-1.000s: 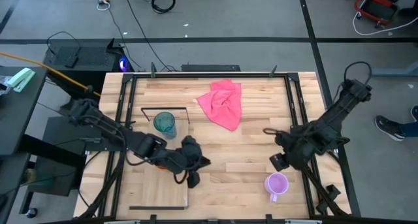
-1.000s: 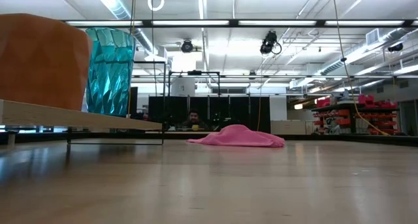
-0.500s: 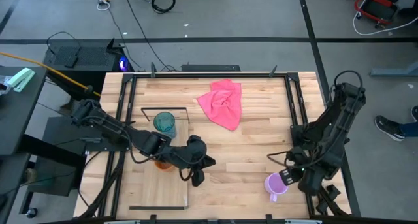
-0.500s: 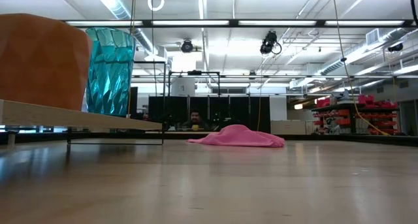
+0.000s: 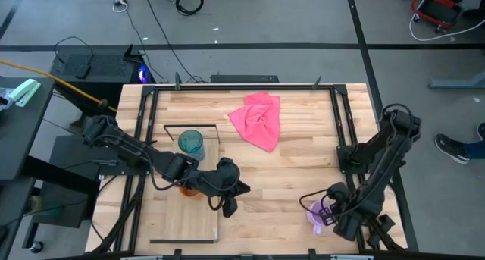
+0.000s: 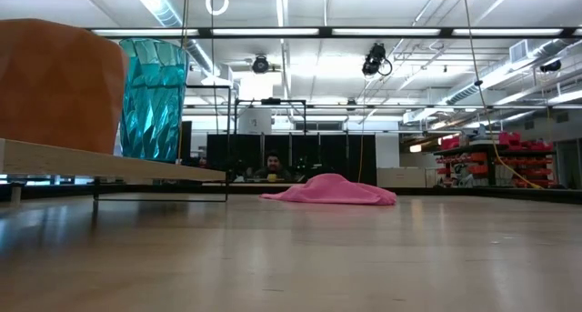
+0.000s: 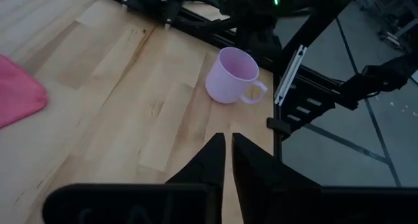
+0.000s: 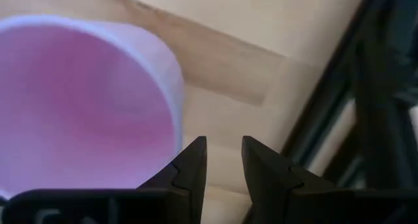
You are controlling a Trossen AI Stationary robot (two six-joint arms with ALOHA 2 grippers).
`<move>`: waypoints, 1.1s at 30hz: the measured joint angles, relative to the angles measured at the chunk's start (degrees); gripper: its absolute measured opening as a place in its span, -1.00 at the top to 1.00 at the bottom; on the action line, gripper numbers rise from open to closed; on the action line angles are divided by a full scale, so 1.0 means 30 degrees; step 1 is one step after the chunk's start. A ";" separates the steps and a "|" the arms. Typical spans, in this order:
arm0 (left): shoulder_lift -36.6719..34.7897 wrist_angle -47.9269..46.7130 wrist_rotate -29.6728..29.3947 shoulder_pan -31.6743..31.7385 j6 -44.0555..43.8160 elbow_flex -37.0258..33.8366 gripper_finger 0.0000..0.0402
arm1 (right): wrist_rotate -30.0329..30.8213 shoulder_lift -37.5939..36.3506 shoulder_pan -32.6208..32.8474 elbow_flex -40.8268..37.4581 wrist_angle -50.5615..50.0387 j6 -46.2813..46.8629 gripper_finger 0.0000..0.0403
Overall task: Stack small to large cups/mugs on shelf
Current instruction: Put the purple cup on the shelf
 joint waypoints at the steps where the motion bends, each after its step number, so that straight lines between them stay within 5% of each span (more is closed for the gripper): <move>1: 0.0000 0.0000 0.0000 0.0000 -0.0042 0.0000 0.82 | 0.0012 0.0257 -0.0005 -0.0001 0.0292 -0.0003 0.48; 16: 0.0000 -0.0109 0.0000 0.0000 -0.0009 0.0000 0.84 | 0.3125 0.3099 -0.1947 -0.0007 0.6723 -0.1117 0.48; 33: 0.0000 -0.0277 0.0000 0.0000 0.0020 0.0000 0.89 | 0.5293 0.4104 -0.7951 -0.0007 1.2917 -1.1447 0.50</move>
